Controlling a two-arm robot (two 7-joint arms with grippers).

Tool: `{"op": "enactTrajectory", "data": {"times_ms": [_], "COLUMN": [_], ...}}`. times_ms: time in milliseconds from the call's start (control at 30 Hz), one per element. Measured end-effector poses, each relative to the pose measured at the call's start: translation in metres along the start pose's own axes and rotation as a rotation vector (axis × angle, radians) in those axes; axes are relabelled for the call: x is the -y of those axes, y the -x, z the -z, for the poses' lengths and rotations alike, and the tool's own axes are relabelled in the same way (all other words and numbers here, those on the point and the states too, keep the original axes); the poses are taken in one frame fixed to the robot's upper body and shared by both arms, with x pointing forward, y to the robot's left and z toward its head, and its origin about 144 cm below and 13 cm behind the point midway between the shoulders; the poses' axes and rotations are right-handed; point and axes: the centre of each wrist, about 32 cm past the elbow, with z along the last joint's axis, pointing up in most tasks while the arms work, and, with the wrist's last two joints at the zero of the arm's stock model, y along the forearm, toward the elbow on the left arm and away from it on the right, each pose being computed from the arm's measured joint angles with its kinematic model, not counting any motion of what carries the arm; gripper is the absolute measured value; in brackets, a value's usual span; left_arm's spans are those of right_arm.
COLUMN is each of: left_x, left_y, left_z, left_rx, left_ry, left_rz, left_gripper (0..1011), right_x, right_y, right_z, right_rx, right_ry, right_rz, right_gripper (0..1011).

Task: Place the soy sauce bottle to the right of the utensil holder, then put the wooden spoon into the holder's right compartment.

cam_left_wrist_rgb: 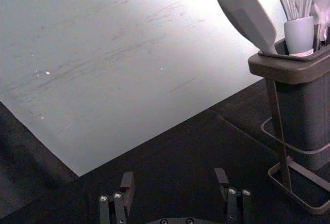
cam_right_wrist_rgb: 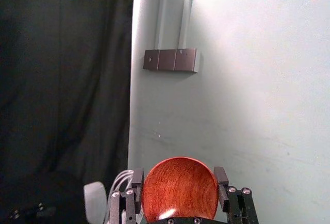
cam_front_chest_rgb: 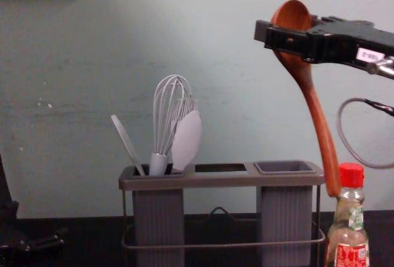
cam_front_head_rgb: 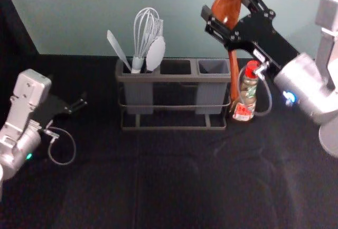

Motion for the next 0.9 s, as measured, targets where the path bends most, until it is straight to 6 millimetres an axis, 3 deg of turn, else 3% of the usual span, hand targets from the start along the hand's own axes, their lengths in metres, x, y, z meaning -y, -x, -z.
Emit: {"op": "enactTrajectory", "data": {"times_ms": [433, 900], "left_x": [0.000, 0.000], "left_y": [0.000, 0.000], "left_z": [0.000, 0.000], "left_rx": [0.000, 0.000], "left_ry": [0.000, 0.000], "left_rz": [0.000, 0.000], "left_gripper": [1011, 1011], "right_x": [-0.045, -0.063], "right_y": [-0.021, -0.033], "right_z": [0.006, 0.028], "right_rx": [-0.015, -0.041], "right_ry": [-0.068, -0.110], "right_rz": [-0.032, -0.036], "right_gripper": [840, 840]}}
